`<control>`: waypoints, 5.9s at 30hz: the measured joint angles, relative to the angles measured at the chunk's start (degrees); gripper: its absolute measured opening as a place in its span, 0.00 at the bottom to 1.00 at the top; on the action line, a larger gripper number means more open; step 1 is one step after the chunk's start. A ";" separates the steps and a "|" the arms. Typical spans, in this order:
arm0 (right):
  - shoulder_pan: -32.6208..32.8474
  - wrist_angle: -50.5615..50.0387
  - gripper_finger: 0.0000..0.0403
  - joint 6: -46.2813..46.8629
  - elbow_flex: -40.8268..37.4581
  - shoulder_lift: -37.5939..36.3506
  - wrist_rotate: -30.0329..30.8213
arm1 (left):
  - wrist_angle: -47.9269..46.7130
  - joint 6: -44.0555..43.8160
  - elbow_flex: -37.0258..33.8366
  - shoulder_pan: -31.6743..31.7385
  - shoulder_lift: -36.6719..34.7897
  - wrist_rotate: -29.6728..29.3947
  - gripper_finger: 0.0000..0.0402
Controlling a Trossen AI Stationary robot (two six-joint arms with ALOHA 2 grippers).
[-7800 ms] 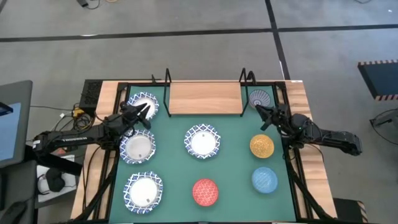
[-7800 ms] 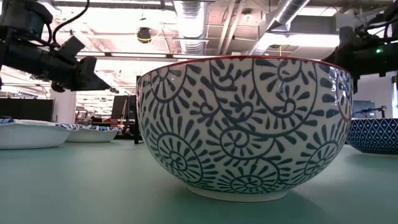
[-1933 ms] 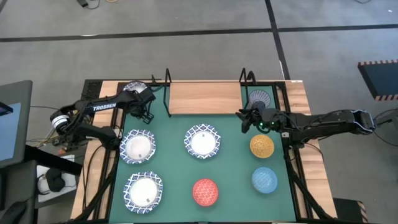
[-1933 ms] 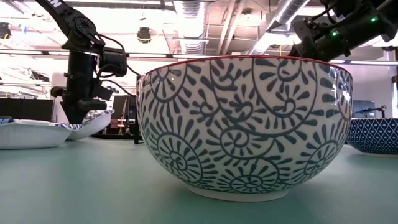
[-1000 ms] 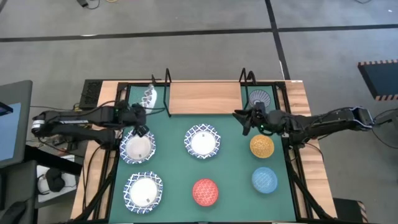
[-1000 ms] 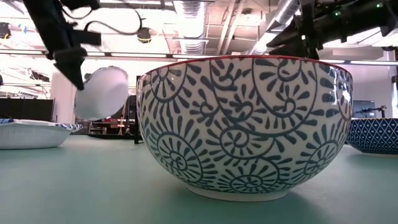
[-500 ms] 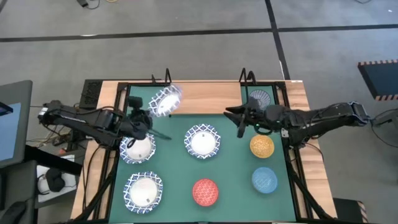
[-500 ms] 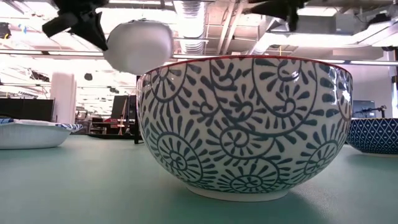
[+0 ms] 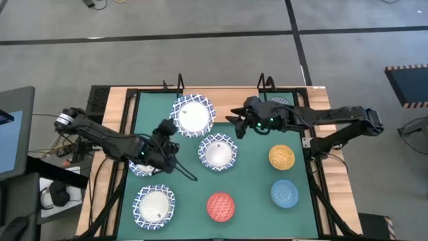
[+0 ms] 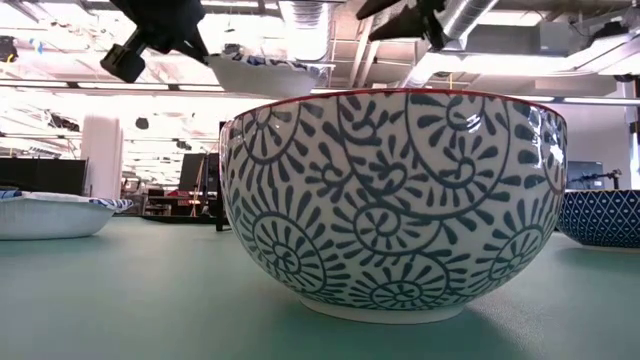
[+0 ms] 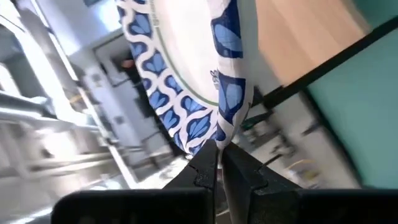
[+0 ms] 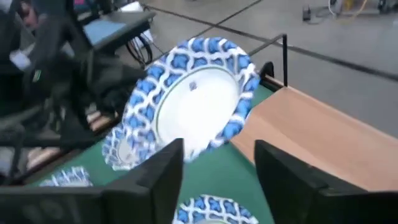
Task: Place and stack bowls onto a shelf
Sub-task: Put the white patterned bowl on the shelf, then stack the white patterned bowl on top of the white patterned bowl on the shelf
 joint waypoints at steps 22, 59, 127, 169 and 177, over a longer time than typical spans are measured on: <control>-7.35 5.15 0.59 1.37 -0.04 11.63 -13.49 | 4.77 6.93 0.00 -4.08 2.84 -3.09 0.00; -7.70 2.99 0.05 -3.62 -0.07 11.99 -14.58 | 17.58 -11.55 0.00 0.62 2.78 -3.70 0.10; 11.41 -7.40 0.67 -1.64 -1.77 4.92 30.25 | 30.96 -73.94 4.71 55.85 1.45 70.57 0.00; 12.56 -13.52 0.67 -0.04 -2.75 4.94 35.04 | -14.63 -49.40 50.12 51.99 34.36 48.56 0.51; 12.64 -15.95 0.67 0.34 -3.43 4.92 35.02 | -21.16 -50.79 51.17 43.10 30.56 43.47 0.49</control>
